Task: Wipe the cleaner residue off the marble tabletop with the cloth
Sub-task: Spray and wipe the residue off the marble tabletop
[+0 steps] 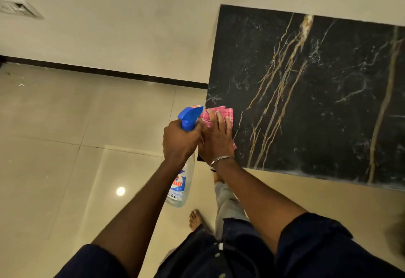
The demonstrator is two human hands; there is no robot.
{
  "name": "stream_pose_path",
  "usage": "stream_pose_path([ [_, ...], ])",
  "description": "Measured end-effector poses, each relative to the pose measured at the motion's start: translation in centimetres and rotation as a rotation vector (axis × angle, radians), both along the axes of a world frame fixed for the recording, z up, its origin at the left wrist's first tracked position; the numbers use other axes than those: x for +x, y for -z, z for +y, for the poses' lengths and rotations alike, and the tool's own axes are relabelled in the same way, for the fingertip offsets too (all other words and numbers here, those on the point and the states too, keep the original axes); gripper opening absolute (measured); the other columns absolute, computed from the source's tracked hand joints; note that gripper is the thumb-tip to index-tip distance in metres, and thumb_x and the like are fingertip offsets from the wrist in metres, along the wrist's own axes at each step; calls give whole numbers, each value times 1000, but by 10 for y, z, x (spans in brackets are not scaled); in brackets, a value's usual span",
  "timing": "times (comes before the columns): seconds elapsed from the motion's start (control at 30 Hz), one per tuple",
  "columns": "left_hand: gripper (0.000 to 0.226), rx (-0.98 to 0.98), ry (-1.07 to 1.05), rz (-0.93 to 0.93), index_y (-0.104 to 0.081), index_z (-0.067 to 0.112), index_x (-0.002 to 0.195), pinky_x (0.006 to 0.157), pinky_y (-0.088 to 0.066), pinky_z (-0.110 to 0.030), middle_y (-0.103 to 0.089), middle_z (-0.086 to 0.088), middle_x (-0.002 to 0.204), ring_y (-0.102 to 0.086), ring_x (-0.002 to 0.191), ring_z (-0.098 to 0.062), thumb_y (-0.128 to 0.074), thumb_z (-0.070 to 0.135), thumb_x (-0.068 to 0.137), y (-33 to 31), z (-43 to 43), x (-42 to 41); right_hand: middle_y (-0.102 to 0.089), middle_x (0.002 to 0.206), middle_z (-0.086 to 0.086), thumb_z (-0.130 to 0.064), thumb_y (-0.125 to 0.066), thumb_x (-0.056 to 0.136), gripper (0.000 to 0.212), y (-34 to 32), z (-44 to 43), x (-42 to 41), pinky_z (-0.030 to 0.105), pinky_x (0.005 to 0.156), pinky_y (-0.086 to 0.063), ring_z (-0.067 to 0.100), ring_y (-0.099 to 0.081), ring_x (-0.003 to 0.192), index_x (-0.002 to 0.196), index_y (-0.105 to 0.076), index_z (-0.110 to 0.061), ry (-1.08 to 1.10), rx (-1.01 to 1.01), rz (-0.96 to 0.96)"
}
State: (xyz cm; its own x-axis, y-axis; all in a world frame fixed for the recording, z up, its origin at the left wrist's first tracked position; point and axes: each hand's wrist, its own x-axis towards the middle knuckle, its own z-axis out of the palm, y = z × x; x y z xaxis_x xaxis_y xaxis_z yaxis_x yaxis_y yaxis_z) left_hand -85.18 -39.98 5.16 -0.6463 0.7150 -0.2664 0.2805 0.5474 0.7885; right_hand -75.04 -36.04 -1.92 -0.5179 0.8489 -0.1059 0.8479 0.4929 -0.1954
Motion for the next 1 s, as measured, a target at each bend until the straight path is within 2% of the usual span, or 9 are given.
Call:
stream_pose_path([
  [0.27,27,-5,38,0,-59,12,85,60,-44,-23,-53,1,60,-51,54,-13,-66,39,87,-3,-64,19,-32,153,11,-47,-21,94,56,-2,-76,23,56,117,-17,34,-24,143,146,-25,-28,-17,5,66],
  [0.4,28,-8,53,-5,-60,11,88,63,-46,-25,-57,-3,65,-55,57,-15,-66,39,88,-2,-77,32,-31,153,10,-40,-40,95,53,0,-82,32,55,117,-15,33,-22,144,144,-24,-27,-39,8,56],
  [0.53,32,-15,79,-6,-62,8,94,65,-48,-27,-58,-5,68,-56,59,-16,-65,39,88,-4,-77,51,-29,154,10,-33,-43,96,54,-5,-76,47,52,119,-10,32,-18,146,147,-28,-22,-103,-33,41],
  [0.63,31,-5,110,-18,-61,9,94,63,-46,-24,-57,-4,68,-54,58,-14,-66,39,88,-6,-72,70,-32,152,9,-31,-47,95,56,-3,-70,72,52,119,-14,31,-20,145,147,-26,-23,-99,-19,59],
  [0.73,28,1,145,-29,-60,11,91,59,-43,-23,-54,0,63,-52,54,-12,-66,38,87,-7,-65,89,-34,150,7,-34,-51,94,56,1,-64,106,55,116,-20,31,-24,143,143,-27,-29,-84,7,101],
  [0.87,23,-13,216,-28,-57,15,79,56,-40,-23,-51,2,57,-49,51,-11,-65,35,86,-10,-44,137,-33,152,6,-33,-57,90,59,5,-48,179,54,117,-19,32,-24,143,144,-31,-33,-59,65,90],
  [1.0,25,-24,253,-30,-51,23,67,58,-46,-29,-52,-2,56,-50,52,-17,-65,30,85,-15,-20,200,-31,154,3,-29,-59,87,64,6,-30,265,53,117,-18,30,-22,144,146,-32,-33,-18,55,83],
])
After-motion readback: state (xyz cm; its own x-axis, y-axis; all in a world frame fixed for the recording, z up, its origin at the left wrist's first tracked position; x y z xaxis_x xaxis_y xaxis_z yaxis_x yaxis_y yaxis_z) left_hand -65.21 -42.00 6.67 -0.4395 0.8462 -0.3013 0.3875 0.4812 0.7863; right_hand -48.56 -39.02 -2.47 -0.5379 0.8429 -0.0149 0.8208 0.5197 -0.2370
